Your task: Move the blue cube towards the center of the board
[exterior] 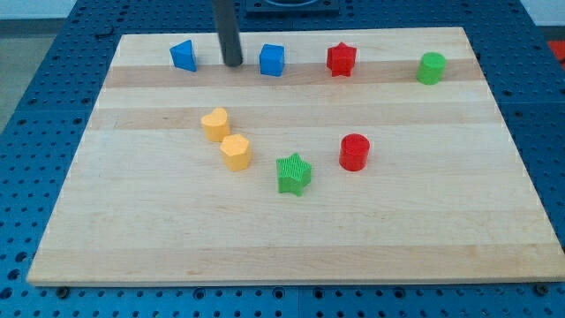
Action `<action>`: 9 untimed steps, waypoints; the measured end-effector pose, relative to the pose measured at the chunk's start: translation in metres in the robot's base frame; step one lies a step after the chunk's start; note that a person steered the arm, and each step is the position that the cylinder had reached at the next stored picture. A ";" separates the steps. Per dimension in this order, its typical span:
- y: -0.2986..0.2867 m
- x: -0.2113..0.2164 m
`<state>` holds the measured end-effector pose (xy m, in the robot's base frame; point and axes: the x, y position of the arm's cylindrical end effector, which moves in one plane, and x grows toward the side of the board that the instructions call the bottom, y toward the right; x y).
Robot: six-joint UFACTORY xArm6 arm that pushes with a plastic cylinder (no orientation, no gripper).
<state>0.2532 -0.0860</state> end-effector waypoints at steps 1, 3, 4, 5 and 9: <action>0.034 -0.025; 0.057 -0.027; 0.046 -0.021; 0.042 -0.006; 0.086 0.040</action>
